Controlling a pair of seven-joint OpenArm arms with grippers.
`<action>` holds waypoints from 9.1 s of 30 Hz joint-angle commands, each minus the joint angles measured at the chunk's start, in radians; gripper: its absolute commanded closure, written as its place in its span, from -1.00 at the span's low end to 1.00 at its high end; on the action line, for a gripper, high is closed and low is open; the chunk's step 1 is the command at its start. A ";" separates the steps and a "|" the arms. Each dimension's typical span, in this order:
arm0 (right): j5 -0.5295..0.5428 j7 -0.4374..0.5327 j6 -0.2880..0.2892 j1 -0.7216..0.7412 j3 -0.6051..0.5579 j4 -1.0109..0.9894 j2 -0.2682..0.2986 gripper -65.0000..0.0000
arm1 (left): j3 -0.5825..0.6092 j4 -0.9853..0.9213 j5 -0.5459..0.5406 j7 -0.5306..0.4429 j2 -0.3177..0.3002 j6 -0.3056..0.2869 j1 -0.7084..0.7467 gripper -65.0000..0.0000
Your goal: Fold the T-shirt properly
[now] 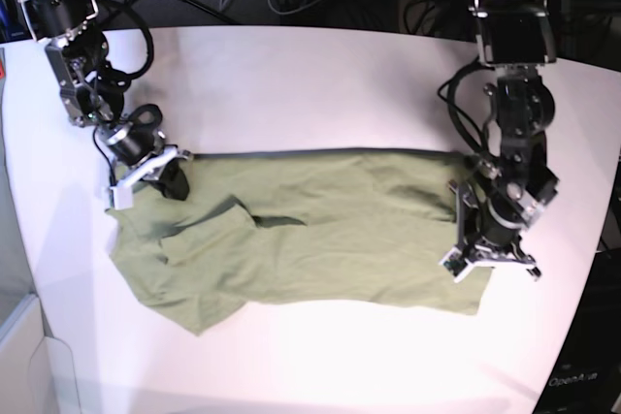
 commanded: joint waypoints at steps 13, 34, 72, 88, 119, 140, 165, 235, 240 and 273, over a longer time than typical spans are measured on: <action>0.009 0.023 0.012 0.017 0.007 0.016 0.014 0.92 | -0.021 0.223 0.152 -0.006 0.067 0.010 0.144 0.94; 0.009 0.023 0.016 0.018 0.007 0.016 0.013 0.92 | -0.169 0.244 0.145 -0.015 0.169 0.010 0.270 0.17; 0.007 0.023 0.016 0.017 0.002 0.018 0.014 0.92 | -0.284 0.065 0.078 -0.017 0.224 0.010 0.178 0.16; 0.007 0.023 0.016 0.012 0.002 0.018 0.014 0.92 | -0.285 -0.012 0.079 -0.017 0.219 0.010 0.149 0.25; 0.006 0.023 0.016 0.013 0.002 0.015 0.014 0.92 | -0.273 0.028 0.126 -0.015 0.186 0.010 -0.015 0.93; 0.006 0.023 0.016 0.010 0.002 0.016 0.014 0.92 | -0.273 -0.082 0.130 -0.017 0.158 0.010 -0.098 0.89; 0.006 0.023 0.016 0.015 0.001 0.016 0.028 0.92 | -0.276 0.096 0.150 -0.066 0.169 0.010 0.091 -0.27; 0.006 0.028 0.016 -0.006 0.085 -0.024 0.109 0.62 | -0.431 -0.018 0.040 -0.060 0.195 0.010 0.097 -0.27; 0.006 0.028 0.016 -0.011 0.085 -0.040 0.108 0.61 | -0.440 -0.044 0.037 -0.063 0.189 0.010 0.088 -0.27; 0.007 0.025 0.018 -0.026 0.085 -0.037 0.125 0.77 | -0.439 -0.187 0.035 -0.061 0.170 0.010 0.011 -0.09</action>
